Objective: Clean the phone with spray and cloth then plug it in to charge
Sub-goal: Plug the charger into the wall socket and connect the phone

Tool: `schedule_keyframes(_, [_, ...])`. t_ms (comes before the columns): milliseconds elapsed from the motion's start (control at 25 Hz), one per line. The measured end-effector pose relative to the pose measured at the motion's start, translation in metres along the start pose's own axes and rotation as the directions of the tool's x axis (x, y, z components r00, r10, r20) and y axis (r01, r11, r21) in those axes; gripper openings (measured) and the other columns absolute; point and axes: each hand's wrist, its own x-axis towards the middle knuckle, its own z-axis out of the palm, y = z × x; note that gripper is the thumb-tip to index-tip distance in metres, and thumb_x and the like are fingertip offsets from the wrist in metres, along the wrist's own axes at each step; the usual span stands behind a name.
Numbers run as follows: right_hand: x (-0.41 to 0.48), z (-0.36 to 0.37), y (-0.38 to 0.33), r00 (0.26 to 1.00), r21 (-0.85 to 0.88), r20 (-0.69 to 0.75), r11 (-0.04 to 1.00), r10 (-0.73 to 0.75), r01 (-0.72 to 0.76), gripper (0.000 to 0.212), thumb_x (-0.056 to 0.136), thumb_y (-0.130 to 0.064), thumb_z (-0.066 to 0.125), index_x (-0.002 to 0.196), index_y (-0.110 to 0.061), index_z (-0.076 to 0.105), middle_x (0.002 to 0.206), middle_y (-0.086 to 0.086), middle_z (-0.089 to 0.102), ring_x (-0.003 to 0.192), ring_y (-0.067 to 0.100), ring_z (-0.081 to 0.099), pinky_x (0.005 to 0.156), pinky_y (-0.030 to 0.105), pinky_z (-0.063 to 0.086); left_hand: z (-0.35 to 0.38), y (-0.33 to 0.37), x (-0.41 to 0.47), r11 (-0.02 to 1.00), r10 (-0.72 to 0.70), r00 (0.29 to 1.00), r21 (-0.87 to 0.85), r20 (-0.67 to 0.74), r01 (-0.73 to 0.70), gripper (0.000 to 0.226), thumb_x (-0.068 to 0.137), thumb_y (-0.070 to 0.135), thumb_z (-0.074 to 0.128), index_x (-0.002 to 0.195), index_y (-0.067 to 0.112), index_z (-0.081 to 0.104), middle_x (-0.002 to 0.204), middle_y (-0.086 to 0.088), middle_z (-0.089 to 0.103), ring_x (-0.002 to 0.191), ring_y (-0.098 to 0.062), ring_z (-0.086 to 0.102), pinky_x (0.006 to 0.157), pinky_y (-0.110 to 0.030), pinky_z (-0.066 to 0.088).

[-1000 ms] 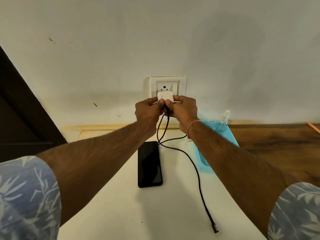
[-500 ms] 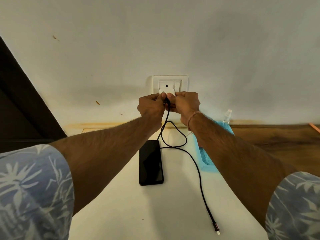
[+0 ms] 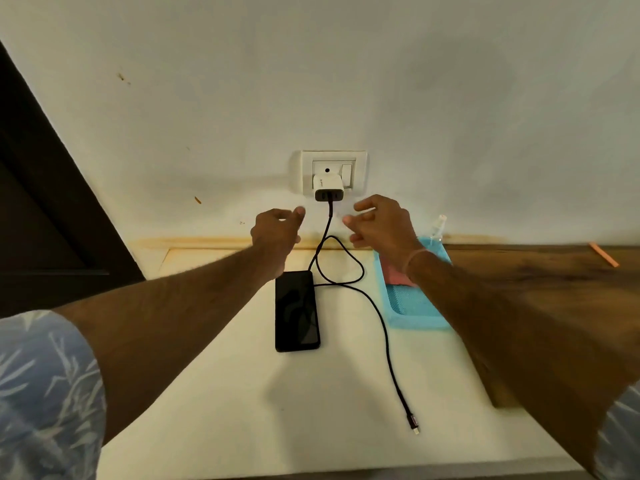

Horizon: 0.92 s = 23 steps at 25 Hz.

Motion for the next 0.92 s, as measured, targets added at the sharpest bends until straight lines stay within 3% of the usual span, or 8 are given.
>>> schedule_keyframes(120, [-0.044, -0.023, 0.031, 0.948, -0.323, 0.203, 0.898, -0.243, 0.3, 0.016, 0.085, -0.011, 0.069, 0.098, -0.019, 0.066, 0.089, -0.008, 0.068, 0.072, 0.003, 0.065, 0.073, 0.028, 0.059, -0.035, -0.039, -0.014, 0.929, 0.119, 0.992, 0.348, 0.039, -0.125, 0.018, 0.093, 0.013, 0.066, 0.111, 0.01, 0.066, 0.108, -0.011, 0.07, 0.09, -0.026, 0.067, 0.075, -0.03, 0.049])
schedule_keyframes(240, [-0.088, -0.041, 0.074, 0.793, -0.55, 0.585, 0.634, -0.173, 0.544, 0.029, 0.082, -0.006, 0.063, 0.096, -0.032, 0.065, 0.094, -0.021, 0.057, 0.088, 0.0, 0.052, 0.079, 0.023, 0.045, -0.064, -0.076, -0.029, 0.53, 0.215, 0.891, 0.718, 0.4, -0.451, 0.033, 0.085, -0.005, 0.055, 0.107, 0.018, 0.063, 0.115, -0.004, 0.066, 0.1, -0.025, 0.063, 0.075, -0.033, 0.052])
schedule_keyframes(320, [-0.107, -0.051, 0.102, 0.665, -0.526, 0.744, 0.561, -0.058, 0.639, 0.048, 0.072, 0.004, 0.059, 0.103, -0.033, 0.062, 0.106, -0.017, 0.054, 0.098, 0.003, 0.048, 0.084, 0.027, 0.044, -0.069, -0.09, -0.03, 0.206, 0.123, 0.718, 0.69, 0.685, -0.694, 0.062, 0.077, -0.008, 0.062, 0.13, 0.024, 0.055, 0.136, -0.001, 0.053, 0.122, -0.025, 0.05, 0.092, -0.033, 0.047])
schedule_keyframes(400, [-0.117, -0.057, 0.123, 0.596, -0.511, 0.803, 0.501, -0.013, 0.698, 0.058, 0.066, 0.004, 0.06, 0.109, -0.035, 0.058, 0.118, -0.016, 0.049, 0.106, 0.007, 0.042, 0.088, 0.031, 0.042, -0.063, -0.095, -0.026, -0.082, -0.03, 0.558, 0.554, 0.829, -0.828, 0.093, 0.075, -0.003, 0.072, 0.153, 0.032, 0.034, 0.16, 0.001, 0.027, 0.141, -0.026, 0.028, 0.108, -0.037, 0.039])
schedule_keyframes(480, [-0.123, -0.055, 0.135, 0.584, -0.506, 0.811, 0.502, 0.002, 0.701, 0.054, 0.071, -0.004, 0.067, 0.111, -0.037, 0.055, 0.124, -0.018, 0.044, 0.111, 0.007, 0.036, 0.091, 0.03, 0.037, -0.052, -0.096, -0.022, -0.233, -0.152, 0.471, 0.432, 0.869, -0.871, 0.109, 0.079, 0.001, 0.074, 0.161, 0.04, 0.013, 0.17, 0.002, 0.002, 0.151, -0.028, 0.009, 0.119, -0.044, 0.03])
schedule_keyframes(640, [-0.127, -0.045, 0.144, 0.588, -0.466, 0.806, 0.545, -0.062, 0.697, 0.028, 0.077, -0.024, 0.076, 0.099, -0.034, 0.063, 0.116, -0.022, 0.046, 0.109, 0.004, 0.035, 0.088, 0.025, 0.029, -0.04, -0.09, -0.013, -0.25, -0.275, 0.414, 0.352, 0.868, -0.902, 0.1, 0.085, -0.002, 0.064, 0.162, 0.038, 0.014, 0.172, 0.004, 0.003, 0.157, -0.031, 0.004, 0.124, -0.046, 0.02])
schedule_keyframes(800, [-0.129, -0.028, 0.14, 0.682, -0.5, 0.722, 0.595, -0.114, 0.629, 0.012, 0.082, -0.032, 0.073, 0.092, -0.035, 0.067, 0.102, -0.022, 0.054, 0.099, 0.003, 0.039, 0.087, 0.025, 0.031, -0.045, -0.087, -0.009, -0.189, -0.224, 0.407, 0.37, 0.886, -0.91, 0.09, 0.086, 0.004, 0.066, 0.16, 0.034, 0.025, 0.165, -0.002, 0.023, 0.153, -0.031, 0.014, 0.123, -0.044, 0.022])
schedule_keyframes(920, [-0.134, -0.007, 0.133, 0.763, -0.5, 0.633, 0.684, -0.131, 0.531, 0.004, 0.086, -0.029, 0.068, 0.089, -0.03, 0.065, 0.09, -0.015, 0.062, 0.087, 0.004, 0.048, 0.08, 0.022, 0.034, -0.051, -0.088, -0.011, -0.131, -0.229, 0.453, 0.434, 0.861, -0.891, 0.091, 0.085, 0.019, 0.075, 0.159, 0.037, 0.024, 0.158, -0.005, 0.029, 0.147, -0.031, 0.021, 0.12, -0.045, 0.028])
